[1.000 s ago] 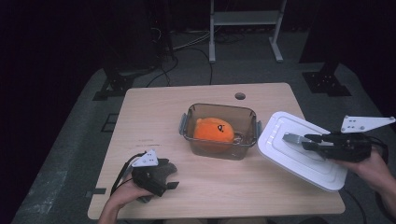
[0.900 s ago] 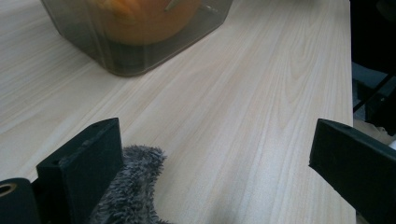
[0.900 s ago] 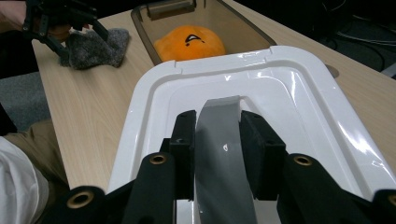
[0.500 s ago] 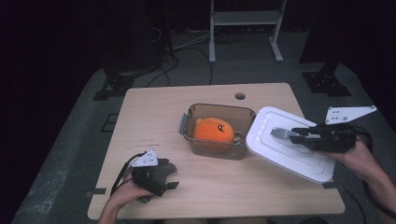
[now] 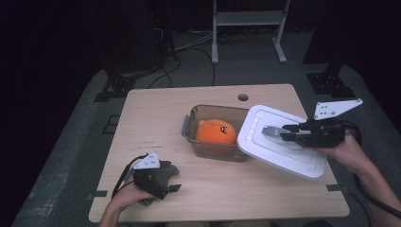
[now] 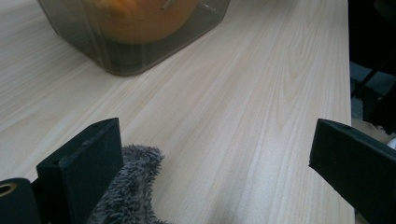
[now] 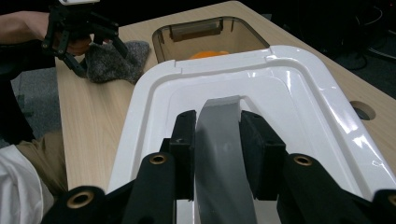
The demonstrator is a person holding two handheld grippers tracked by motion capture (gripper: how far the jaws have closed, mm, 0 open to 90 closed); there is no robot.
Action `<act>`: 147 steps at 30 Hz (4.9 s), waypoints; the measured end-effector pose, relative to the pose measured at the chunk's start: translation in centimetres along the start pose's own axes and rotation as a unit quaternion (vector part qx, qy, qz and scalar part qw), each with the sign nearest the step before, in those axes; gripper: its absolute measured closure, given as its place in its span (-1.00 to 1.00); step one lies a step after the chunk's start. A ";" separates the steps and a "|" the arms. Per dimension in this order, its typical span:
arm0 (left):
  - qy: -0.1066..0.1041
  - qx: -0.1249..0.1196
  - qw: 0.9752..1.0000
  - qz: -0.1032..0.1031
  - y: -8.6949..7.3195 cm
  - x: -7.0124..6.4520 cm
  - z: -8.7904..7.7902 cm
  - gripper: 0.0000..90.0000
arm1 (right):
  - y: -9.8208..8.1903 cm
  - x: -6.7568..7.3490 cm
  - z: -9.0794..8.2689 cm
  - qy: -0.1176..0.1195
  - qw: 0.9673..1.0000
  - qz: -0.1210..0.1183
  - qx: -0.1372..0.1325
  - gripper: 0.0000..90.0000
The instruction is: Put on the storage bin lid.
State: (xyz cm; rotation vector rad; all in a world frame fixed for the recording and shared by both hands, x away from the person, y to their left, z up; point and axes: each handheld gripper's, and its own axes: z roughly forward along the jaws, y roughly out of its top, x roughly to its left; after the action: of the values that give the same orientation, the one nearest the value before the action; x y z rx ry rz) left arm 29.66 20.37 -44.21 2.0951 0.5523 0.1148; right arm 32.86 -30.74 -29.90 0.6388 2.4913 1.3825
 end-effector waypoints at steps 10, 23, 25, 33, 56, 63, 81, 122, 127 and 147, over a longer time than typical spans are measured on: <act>0.000 -0.002 1.000 0.001 0.0 0.0 -0.1 -0.96 | 2.0 0.0 1.0 0.011 1.000 -0.010 0.000 0.48; 0.000 -0.003 1.000 0.003 0.1 0.0 -0.1 -0.96 | 4.4 0.0 2.2 0.024 0.999 -0.021 -0.006 0.48; -0.001 -0.002 1.000 0.003 0.1 -0.1 -0.1 -0.96 | 4.6 0.0 2.5 0.027 0.999 -0.023 -0.006 0.48; -0.001 -0.002 1.000 0.005 0.1 -0.1 0.0 -0.96 | 5.7 -0.1 3.8 0.040 0.999 -0.028 -0.008 0.48; -0.007 -0.003 1.000 0.005 0.1 -0.2 0.1 -0.96 | 7.5 -0.5 7.5 0.067 0.997 -0.040 -0.016 0.48; -0.007 -0.006 1.000 0.004 0.1 -0.2 0.1 -0.96 | 7.8 -0.7 8.4 0.070 0.997 -0.041 -0.011 0.48; -0.006 -0.006 1.000 0.004 0.1 0.0 0.0 -0.96 | 8.7 -1.6 10.6 0.079 0.996 -0.044 -0.013 0.48; -0.004 -0.003 1.000 -0.002 -0.3 -0.1 -0.2 -0.96 | 8.3 -3.1 16.3 0.116 0.991 -0.056 0.022 0.48; -0.004 -0.002 1.000 0.000 -0.3 0.0 -0.3 -0.96 | 8.1 -3.3 16.9 0.122 0.991 -0.054 0.024 0.48; -0.006 -0.001 1.000 0.001 -0.4 0.0 -0.4 -0.96 | 7.5 -3.9 18.3 0.134 0.989 -0.048 0.032 0.43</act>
State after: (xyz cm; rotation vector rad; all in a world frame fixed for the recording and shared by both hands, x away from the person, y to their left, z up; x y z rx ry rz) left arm 29.39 20.82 -44.30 2.0924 0.5432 0.1029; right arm 45.46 -15.42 -33.36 0.3578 2.7425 1.4415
